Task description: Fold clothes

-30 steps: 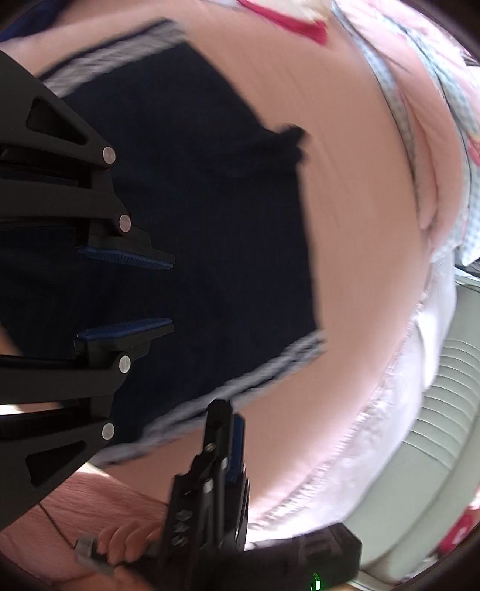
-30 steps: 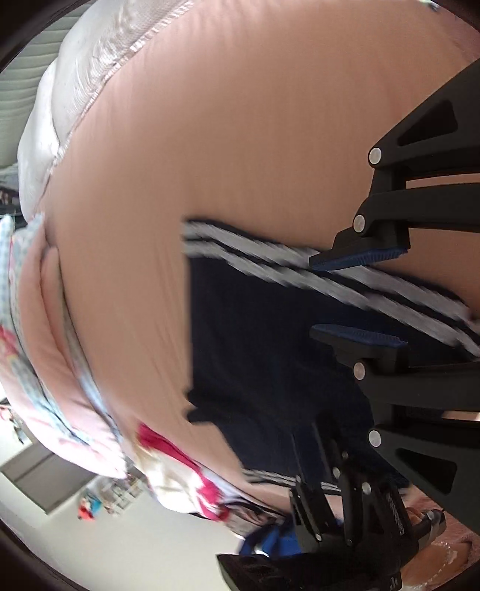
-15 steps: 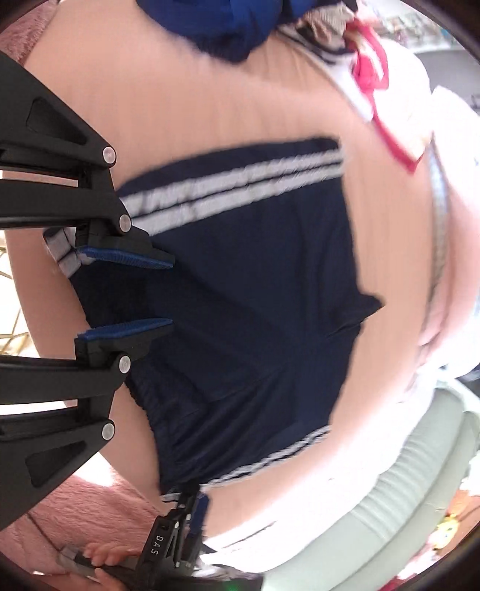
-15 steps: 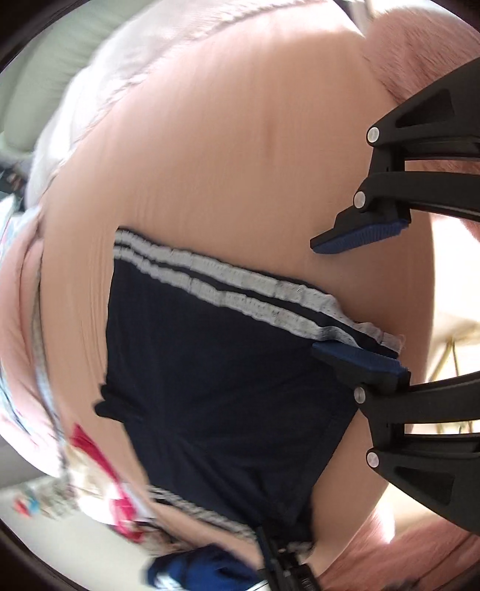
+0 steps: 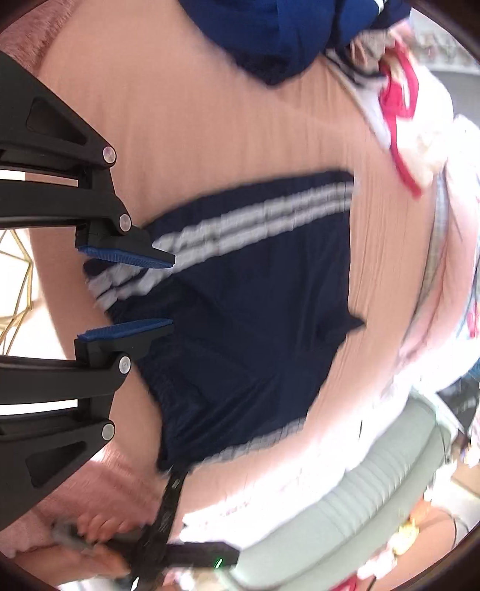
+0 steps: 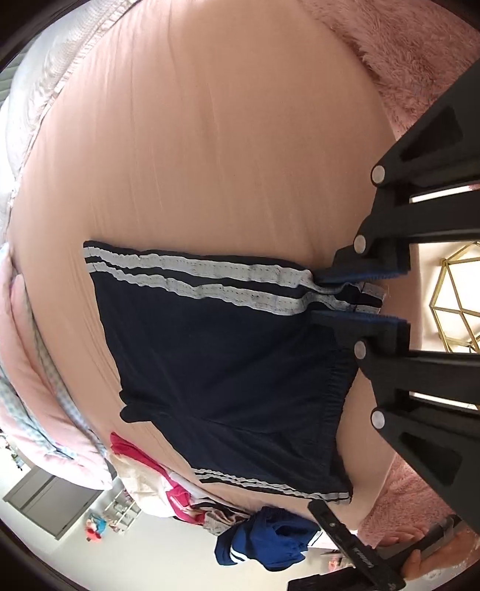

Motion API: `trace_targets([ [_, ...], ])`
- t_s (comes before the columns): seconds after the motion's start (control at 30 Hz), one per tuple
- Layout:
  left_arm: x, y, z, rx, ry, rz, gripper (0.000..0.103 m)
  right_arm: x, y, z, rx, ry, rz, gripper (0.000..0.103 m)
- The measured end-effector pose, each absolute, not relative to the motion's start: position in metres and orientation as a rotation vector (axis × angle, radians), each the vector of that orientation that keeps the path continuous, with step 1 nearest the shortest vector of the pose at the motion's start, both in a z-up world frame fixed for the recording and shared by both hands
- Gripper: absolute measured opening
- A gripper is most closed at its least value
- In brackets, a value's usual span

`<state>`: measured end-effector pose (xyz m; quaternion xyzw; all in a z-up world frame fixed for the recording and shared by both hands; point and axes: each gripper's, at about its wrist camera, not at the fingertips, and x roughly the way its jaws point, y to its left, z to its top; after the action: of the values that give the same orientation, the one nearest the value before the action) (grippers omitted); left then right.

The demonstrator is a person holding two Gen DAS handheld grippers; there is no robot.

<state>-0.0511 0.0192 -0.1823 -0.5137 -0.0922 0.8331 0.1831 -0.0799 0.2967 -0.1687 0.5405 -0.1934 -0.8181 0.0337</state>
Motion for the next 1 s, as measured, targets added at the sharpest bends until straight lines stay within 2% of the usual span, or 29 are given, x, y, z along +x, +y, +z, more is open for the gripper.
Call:
trace_targets([
  [0.1,-0.053,0.018,-0.198,-1.554,-0.207,2.315,0.025,-0.074,0.299,-0.174,1.687,-0.577,-2.551,0.008],
  [0.23,-0.055,-0.01,-0.197,-1.498,-0.465,2.307,0.025,-0.079,0.285,-0.172,1.736,-0.419,-2.582,0.008],
  [0.3,-0.058,-0.013,-0.189,-1.419,-0.482,2.344,0.025,-0.079,0.278,-0.167,1.758,-0.324,-2.604,0.008],
  [0.4,-0.067,-0.004,-0.185,-1.346,-0.459,2.32,0.025,-0.081,0.281,-0.169,1.746,-0.384,-2.591,0.01],
  [0.53,-0.08,0.024,-0.207,-1.531,-0.181,2.371,0.025,-0.083,0.285,-0.172,1.729,-0.463,-2.572,0.011],
  [0.57,-0.079,0.025,-0.21,-1.547,-0.157,2.391,0.025,-0.082,0.286,-0.173,1.727,-0.468,-2.568,0.011],
  [0.63,-0.075,0.022,-0.204,-1.522,-0.194,2.418,0.025,-0.081,0.289,-0.172,1.722,-0.493,-2.561,0.013],
  [0.77,-0.062,0.027,-0.188,-1.402,-0.175,2.432,0.025,-0.078,0.296,-0.175,1.72,-0.641,-2.49,0.026],
  [0.83,-0.062,0.029,-0.188,-1.4,-0.193,2.401,0.025,-0.076,0.295,-0.178,1.704,-0.675,-2.445,0.026],
  [0.9,-0.064,0.03,-0.192,-1.423,-0.195,2.382,0.025,-0.077,0.285,-0.179,1.694,-0.596,-2.459,0.026],
  [0.97,-0.067,0.031,-0.195,-1.423,-0.21,2.375,0.025,-0.08,0.278,-0.179,1.704,-0.517,-2.491,0.015],
  [1.0,-0.068,0.031,-0.196,-1.416,-0.222,2.372,0.025,-0.081,0.278,-0.177,1.696,-0.538,-2.495,0.014],
])
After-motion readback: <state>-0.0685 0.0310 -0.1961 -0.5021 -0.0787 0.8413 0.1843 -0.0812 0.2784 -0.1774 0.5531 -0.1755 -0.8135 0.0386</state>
